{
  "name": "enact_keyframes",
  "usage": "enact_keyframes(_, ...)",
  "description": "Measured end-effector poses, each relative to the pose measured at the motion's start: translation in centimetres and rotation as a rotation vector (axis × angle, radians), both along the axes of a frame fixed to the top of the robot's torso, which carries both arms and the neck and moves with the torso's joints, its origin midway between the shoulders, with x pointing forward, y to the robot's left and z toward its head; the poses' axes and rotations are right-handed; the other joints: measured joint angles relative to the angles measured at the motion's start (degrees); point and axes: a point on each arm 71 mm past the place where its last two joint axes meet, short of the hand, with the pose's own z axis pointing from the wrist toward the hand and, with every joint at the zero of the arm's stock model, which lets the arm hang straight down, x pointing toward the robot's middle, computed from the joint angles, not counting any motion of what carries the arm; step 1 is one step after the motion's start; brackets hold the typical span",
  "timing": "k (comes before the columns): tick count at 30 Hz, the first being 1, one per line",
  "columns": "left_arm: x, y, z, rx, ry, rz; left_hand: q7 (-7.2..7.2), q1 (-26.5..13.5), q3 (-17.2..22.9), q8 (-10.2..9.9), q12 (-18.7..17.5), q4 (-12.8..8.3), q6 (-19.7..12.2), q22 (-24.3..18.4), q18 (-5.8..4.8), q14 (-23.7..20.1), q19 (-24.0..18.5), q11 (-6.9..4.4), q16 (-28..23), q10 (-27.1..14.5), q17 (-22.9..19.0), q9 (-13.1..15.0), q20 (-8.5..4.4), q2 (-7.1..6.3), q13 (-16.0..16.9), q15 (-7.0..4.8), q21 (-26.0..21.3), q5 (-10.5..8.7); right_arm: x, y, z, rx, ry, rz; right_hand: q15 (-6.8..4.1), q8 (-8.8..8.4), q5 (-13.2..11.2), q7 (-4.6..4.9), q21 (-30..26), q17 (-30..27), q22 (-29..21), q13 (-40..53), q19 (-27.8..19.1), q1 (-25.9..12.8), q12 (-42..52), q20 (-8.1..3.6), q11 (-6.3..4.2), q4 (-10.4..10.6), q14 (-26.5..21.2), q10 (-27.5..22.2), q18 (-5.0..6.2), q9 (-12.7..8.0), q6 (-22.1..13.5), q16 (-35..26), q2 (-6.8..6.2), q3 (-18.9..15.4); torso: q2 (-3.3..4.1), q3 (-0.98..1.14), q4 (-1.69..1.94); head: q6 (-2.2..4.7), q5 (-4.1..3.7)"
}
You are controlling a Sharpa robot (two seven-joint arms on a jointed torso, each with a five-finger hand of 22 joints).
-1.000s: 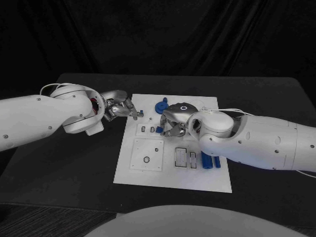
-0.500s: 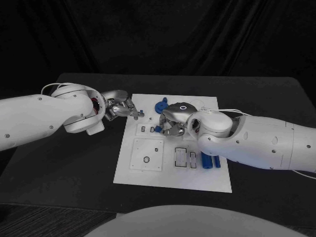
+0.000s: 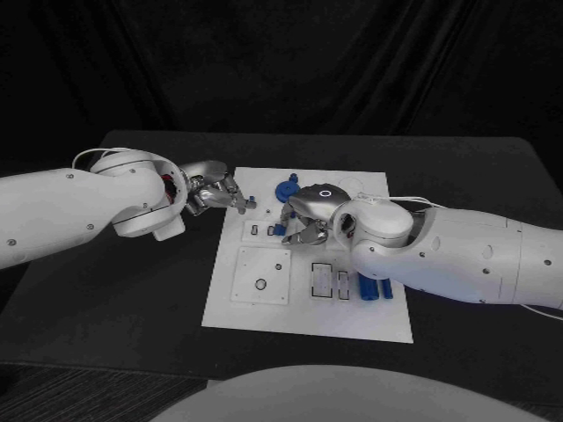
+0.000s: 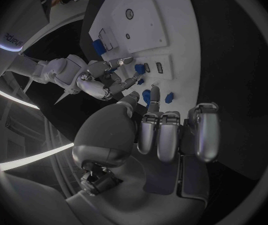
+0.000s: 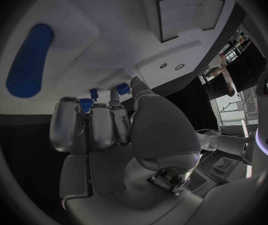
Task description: Assemble the parts on the task board
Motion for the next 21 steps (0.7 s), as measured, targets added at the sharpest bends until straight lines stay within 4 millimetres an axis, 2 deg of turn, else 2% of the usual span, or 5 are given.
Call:
enact_keyframes(9, -0.02, 0.01, -0.01, 0.000, 0.001, -0.001, 0.00, 0.00, 0.00, 0.00, 0.00, 0.00, 0.00, 0.00, 0.00, 0.00, 0.00, 0.00, 0.00, 0.00, 0.00, 0.00, 0.00, 0.00, 0.00, 0.00, 0.00, 0.00, -0.11, 0.22, 0.02, 0.001, 0.000, 0.001, 0.16, 0.00, -0.30, 0.21, -0.35, -0.14, -0.01, 0.47, 0.00, -0.89, 0.28, 0.00, 0.10, 0.62, -0.16, -0.10, 0.00, 0.55, -0.21, 0.00, 0.44, -0.62, 0.01, -0.01, 0.00, 0.00, -0.03)
enact_keyframes(12, -0.02, 0.01, -0.01, 0.000, 0.002, -0.001, 0.00, 0.00, 0.00, 0.00, 0.00, 0.00, 0.00, 0.00, 0.00, 0.00, 0.00, 0.00, 0.00, 0.00, 0.00, -0.01, 0.00, 0.00, 0.00, 0.00, 0.00, 0.00, -0.17, 0.39, 0.03, 0.003, 0.000, 0.003, 0.20, 0.33, 1.62, 0.21, -0.35, -0.20, -0.01, 0.47, 0.20, -0.89, 0.27, 0.20, 0.09, 0.62, -0.20, -0.10, 0.00, 0.88, -0.24, 0.00, 0.44, -0.62, 0.01, -0.01, 0.00, 0.00, -0.10)
enact_keyframes(14, 0.00, 0.03, -0.01, 0.001, 0.002, 0.000, 0.00, 0.00, 0.00, 0.00, 0.00, 0.00, 0.00, 0.00, 0.00, 0.00, 0.00, 0.00, 0.00, 0.00, 0.00, -0.01, 0.00, 0.00, 0.00, 0.00, 0.00, 0.00, -0.19, 0.53, 0.01, 0.003, 0.000, 0.005, 0.22, 0.33, 4.69, 0.28, -0.35, -0.32, -0.01, 0.47, 0.21, -0.62, 0.27, 0.20, 0.09, 0.35, -0.19, -0.10, 0.00, 1.15, -0.75, 0.00, 0.71, -0.35, 0.01, -0.01, 0.00, 0.00, -0.14)
enact_keyframes(16, 0.01, 0.04, -0.01, 0.001, 0.002, 0.000, 0.00, 0.00, 0.00, 0.00, 0.00, 0.00, 0.00, 0.00, 0.00, 0.00, 0.00, 0.00, 0.00, 0.00, -0.01, -0.01, 0.00, 0.00, 0.00, 0.00, 0.00, 0.00, -0.18, 0.62, 0.01, 0.004, -0.001, 0.005, 0.36, 0.33, 6.79, 0.30, -0.48, -0.44, -0.01, 0.47, 0.21, -0.32, 0.27, 0.20, 0.10, 0.12, -0.04, -0.11, 0.00, 1.25, -1.14, 0.00, 1.01, -0.12, 0.01, -0.01, 0.00, 0.00, -0.18)
enact_keyframes(21, 0.02, 0.03, -0.02, 0.001, 0.002, -0.001, 0.00, 0.00, 0.00, 0.22, 0.00, 0.00, 0.00, 0.00, 0.00, 0.00, 0.00, 0.00, 0.00, 0.00, 0.00, 0.06, 0.00, 0.00, 0.00, 0.00, 0.00, 0.00, -0.09, 0.62, 0.00, 0.006, -0.004, -0.001, 0.36, 0.33, 8.40, 0.53, -0.58, -0.49, -0.01, 0.46, 0.00, -0.20, 0.27, 0.40, 0.30, 0.13, -0.04, -0.30, 0.00, 1.30, -1.36, 0.00, 1.13, -0.12, 0.01, -0.02, 0.00, 0.00, -0.13)
